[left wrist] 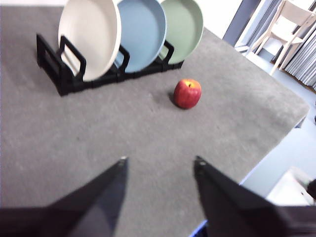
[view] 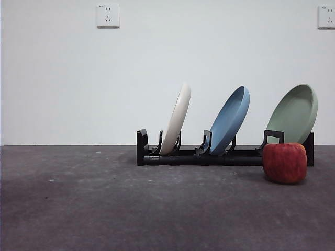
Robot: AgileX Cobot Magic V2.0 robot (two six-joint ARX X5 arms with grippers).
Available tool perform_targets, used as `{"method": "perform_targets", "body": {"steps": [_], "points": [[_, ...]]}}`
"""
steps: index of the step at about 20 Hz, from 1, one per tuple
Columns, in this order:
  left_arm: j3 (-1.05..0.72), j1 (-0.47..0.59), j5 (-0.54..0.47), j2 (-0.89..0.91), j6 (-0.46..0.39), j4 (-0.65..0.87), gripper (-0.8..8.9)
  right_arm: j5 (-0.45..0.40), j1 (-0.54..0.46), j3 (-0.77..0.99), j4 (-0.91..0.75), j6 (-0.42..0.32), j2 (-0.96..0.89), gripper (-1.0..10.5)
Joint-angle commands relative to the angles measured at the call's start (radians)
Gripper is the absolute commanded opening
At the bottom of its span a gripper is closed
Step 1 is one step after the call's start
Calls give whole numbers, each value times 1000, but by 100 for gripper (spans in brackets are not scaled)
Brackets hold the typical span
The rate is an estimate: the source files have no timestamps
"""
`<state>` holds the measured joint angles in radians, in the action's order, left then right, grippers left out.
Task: Take the yellow plate from the plate rack,put the plate on the table,take the apple from the table,put the apple in the plate
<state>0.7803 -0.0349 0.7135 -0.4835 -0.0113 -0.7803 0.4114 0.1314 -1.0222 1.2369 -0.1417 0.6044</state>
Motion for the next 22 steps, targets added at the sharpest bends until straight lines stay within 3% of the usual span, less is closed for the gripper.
{"method": "perform_targets", "body": {"steps": [1, 4, 10, 17, 22], "points": [[6, 1, 0, -6, 39, 65, 566, -1, 3, -2, -5, 14, 5, 693], [18, 0, 0, -51, 85, 149, 566, -1, 3, -2, -6, 14, 5, 692], [147, -97, -10, -312, 91, 311, 565, 0, 3, -2, -6, 14, 18, 692], [425, -287, -192, -780, 90, 498, 562, 2, 3, -2, -9, 21, 44, 692], [626, -365, -269, -1095, 90, 591, 562, 2, 3, -2, -9, 33, 50, 692]]}}
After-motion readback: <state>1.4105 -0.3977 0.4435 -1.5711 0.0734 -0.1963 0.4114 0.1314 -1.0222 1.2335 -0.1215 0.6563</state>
